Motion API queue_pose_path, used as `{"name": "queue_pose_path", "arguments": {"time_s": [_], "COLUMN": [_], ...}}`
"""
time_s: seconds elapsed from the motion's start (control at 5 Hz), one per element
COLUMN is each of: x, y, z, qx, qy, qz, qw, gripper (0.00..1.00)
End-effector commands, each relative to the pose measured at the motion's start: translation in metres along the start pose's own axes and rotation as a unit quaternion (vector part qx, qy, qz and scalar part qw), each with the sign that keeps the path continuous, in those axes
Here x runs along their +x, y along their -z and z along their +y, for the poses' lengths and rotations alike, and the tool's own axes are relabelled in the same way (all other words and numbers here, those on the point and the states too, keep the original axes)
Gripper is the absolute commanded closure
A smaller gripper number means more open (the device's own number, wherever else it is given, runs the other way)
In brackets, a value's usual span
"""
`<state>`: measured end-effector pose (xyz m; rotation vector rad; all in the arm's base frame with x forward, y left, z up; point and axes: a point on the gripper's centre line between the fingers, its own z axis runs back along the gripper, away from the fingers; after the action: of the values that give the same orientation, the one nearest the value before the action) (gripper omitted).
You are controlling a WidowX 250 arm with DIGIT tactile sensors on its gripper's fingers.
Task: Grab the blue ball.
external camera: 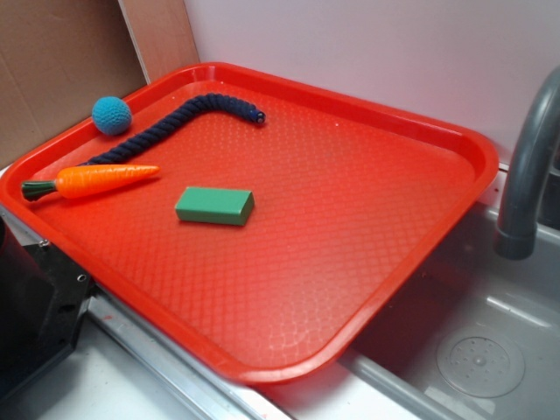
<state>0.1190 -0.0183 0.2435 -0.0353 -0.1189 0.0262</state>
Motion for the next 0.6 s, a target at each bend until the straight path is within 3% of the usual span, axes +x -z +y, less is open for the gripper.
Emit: {"name": "queue_pose_path", "arguments": {"time_s": [0.0,0.2,0.4], "x": [0.000,0.011,0.018], "y": [0.000,0.027,0.052], "z": [0.000,0.040,0.080], "qx": [0.000,-0.008,0.002], "qy": [0.000,-0.126,-0.246], "qz": [0.000,-0.013,-0.052], "qw": [1.000,0.992,0.968], "gripper": [0.00,0.00,0.00]}}
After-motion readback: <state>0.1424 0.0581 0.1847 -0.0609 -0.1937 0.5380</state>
